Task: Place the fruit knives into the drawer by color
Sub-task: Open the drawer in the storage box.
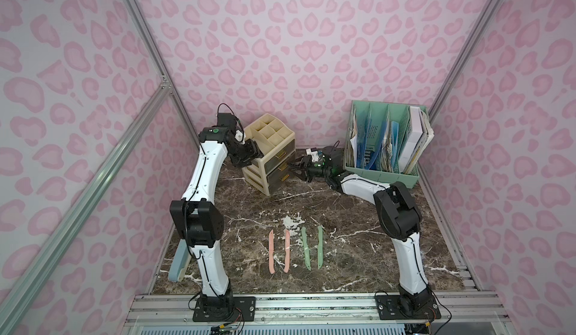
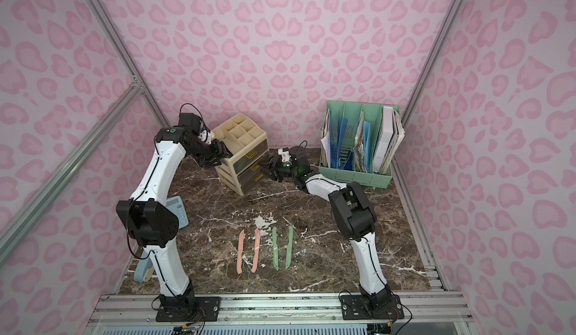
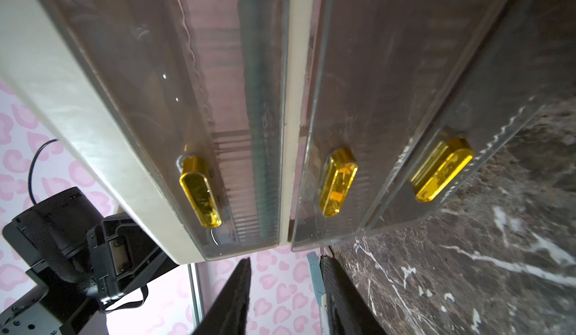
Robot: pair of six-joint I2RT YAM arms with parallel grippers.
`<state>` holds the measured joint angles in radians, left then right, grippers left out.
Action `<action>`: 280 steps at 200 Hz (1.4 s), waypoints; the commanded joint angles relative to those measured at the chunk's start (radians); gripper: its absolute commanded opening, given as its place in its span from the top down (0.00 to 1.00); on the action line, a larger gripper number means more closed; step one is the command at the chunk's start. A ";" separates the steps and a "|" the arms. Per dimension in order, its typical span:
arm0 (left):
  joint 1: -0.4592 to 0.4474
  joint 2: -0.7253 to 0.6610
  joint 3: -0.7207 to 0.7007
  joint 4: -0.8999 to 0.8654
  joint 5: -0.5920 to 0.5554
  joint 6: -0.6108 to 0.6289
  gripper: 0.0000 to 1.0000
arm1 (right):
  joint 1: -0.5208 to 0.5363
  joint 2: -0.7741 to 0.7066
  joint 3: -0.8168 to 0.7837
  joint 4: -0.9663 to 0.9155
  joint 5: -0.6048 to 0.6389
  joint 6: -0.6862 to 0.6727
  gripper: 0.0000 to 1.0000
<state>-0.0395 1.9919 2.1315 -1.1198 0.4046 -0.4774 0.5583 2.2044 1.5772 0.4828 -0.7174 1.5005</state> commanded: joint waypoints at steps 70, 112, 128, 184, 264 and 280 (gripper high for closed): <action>0.004 0.010 -0.007 -0.058 -0.007 -0.030 0.37 | 0.001 0.052 0.044 0.054 -0.017 0.039 0.62; 0.006 0.011 -0.008 -0.059 -0.009 -0.027 0.37 | 0.003 0.078 0.075 0.042 -0.020 0.045 0.63; 0.006 0.011 -0.008 -0.058 -0.009 -0.027 0.37 | 0.005 0.082 0.087 0.047 -0.024 0.052 0.63; 0.007 0.018 -0.012 -0.055 -0.004 -0.027 0.37 | 0.013 0.120 0.102 0.050 -0.022 0.067 0.64; 0.011 0.027 -0.011 -0.051 0.004 -0.031 0.36 | 0.016 0.157 0.138 0.069 -0.022 0.087 0.65; 0.011 0.028 -0.012 -0.050 0.006 -0.032 0.37 | 0.015 0.160 0.147 0.066 -0.021 0.085 0.65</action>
<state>-0.0311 2.0117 2.1227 -1.0996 0.4240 -0.4923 0.5697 2.3631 1.7054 0.5198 -0.7292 1.5856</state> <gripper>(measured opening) 0.634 0.349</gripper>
